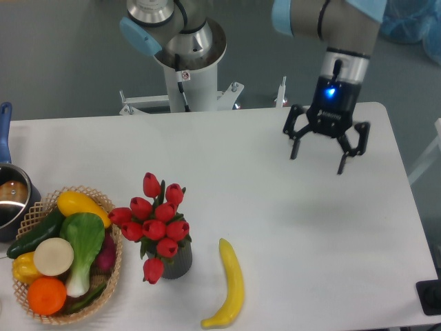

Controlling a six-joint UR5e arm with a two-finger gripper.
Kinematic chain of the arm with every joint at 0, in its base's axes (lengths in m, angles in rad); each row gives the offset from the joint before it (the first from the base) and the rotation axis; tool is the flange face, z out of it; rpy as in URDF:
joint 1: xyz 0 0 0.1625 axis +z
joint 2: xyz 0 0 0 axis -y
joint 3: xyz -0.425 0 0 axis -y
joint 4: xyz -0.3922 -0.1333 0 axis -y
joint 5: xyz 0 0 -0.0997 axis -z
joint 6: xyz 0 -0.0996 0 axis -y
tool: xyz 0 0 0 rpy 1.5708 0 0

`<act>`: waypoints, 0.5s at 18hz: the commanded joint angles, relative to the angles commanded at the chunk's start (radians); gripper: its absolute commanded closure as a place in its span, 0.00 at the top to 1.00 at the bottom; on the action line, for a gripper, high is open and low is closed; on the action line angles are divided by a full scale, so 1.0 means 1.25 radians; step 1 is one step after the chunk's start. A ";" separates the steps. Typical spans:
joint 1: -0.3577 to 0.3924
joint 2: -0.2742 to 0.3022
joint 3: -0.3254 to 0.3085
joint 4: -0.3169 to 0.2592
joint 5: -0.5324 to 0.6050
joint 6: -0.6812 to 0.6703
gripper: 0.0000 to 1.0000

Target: Insert the flowers into the vase

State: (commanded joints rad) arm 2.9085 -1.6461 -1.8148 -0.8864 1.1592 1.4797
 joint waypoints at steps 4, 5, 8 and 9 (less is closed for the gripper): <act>0.009 0.006 0.000 -0.030 0.051 0.090 1.00; 0.009 0.005 0.001 -0.030 0.051 0.090 1.00; 0.009 0.005 0.003 -0.030 0.048 0.090 1.00; 0.009 0.005 0.004 -0.031 0.046 0.090 1.00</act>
State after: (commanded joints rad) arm 2.9192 -1.6398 -1.8101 -0.9250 1.2165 1.5923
